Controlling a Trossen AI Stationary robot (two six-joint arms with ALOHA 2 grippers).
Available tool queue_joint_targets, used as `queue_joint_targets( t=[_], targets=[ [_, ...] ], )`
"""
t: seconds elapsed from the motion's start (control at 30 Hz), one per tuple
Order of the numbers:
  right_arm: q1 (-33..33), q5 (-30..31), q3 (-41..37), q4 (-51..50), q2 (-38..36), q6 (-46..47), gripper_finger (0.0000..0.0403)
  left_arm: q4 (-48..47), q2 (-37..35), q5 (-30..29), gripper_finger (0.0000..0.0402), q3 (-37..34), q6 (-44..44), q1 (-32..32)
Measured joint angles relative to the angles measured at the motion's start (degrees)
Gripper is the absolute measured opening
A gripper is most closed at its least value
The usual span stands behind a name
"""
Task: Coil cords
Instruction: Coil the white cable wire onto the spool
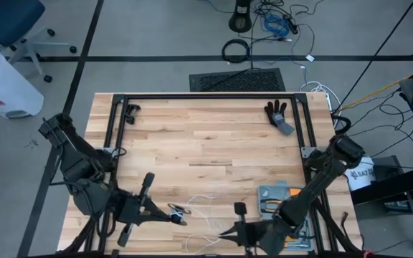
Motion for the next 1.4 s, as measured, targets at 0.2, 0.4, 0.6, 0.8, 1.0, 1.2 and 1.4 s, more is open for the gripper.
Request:
queue_joint_targets(
  t=[0.2,0.4,0.6,0.8,1.0,1.2,1.4],
  targets=[
    [2.9,-0.6,0.0,-7.2,-3.9,2.6,0.0000,-3.3,0.0,-1.8,0.0002,0.0,-2.8,0.4],
    [6.0,-2.7,6.1,-13.3,-5.0,-0.6,0.0000,-8.0,0.0,-3.7,0.0002,0.0,-8.5,2.6],
    [6.7,0.2,14.1,-22.1,-4.7,-3.6,0.0000,-9.3,0.8,2.2,0.0002,0.0,-12.2,5.0],
    [6.4,4.6,20.5,-28.6,-4.6,-8.8,0.0000,-9.3,2.5,10.8,0.0002,0.0,-17.3,7.3],
    [6.1,9.6,23.8,-31.4,-4.6,-13.8,0.0000,-9.3,5.5,16.5,0.0002,0.0,-18.5,9.9],
    [5.8,8.8,25.4,-31.3,-4.6,-16.5,0.0000,-9.1,7.1,17.6,0.0002,0.0,-19.6,12.2],
    [7.4,7.1,26.3,-31.1,-4.6,-17.1,0.0000,-9.0,7.1,15.1,0.0002,0.0,-19.5,12.0]
  ],
)
